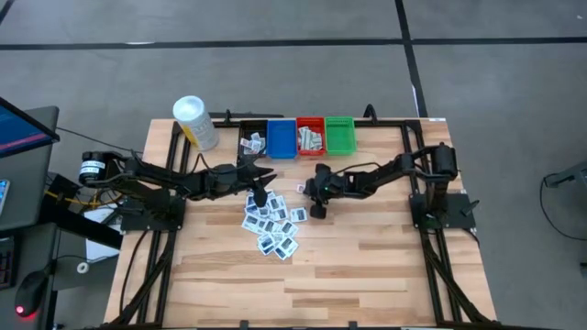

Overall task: Pick & Place First Aid Supplies
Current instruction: Put the orange ointment pack into the black bin

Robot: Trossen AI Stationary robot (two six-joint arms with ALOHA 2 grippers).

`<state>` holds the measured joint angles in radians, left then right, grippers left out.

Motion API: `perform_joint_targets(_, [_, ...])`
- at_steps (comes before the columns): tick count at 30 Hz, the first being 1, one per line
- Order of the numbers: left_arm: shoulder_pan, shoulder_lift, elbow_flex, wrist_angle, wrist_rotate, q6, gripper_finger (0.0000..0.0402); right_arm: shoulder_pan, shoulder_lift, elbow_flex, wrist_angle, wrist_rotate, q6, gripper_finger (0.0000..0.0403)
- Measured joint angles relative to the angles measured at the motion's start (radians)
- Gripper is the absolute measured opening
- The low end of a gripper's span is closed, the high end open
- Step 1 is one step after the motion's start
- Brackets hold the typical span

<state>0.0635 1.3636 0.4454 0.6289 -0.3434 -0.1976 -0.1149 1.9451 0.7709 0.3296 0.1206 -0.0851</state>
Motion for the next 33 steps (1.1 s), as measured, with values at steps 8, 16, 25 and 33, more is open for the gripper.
perform_joint_targets(8, [0.0, 0.0, 0.0, 0.001, 0.008, 0.001, 0.0106, 0.058, -0.142, -0.011, -0.121, 0.053, -0.035, 0.0])
perform_joint_targets(16, [0.0, 0.0, 0.0, 0.011, 0.087, 0.025, 0.0106, 0.125, -0.253, -0.008, -0.166, 0.128, -0.053, 0.0])
perform_joint_targets(25, [-0.019, 0.0, 0.0, 0.022, 0.185, 0.439, 0.0106, 0.186, -0.362, -0.005, -0.152, 0.123, -0.055, 0.0])
perform_joint_targets(33, [-0.06, 0.0, 0.0, 0.04, 0.194, 0.766, 0.0116, 0.229, -0.44, -0.003, -0.098, 0.07, -0.055, 0.0])
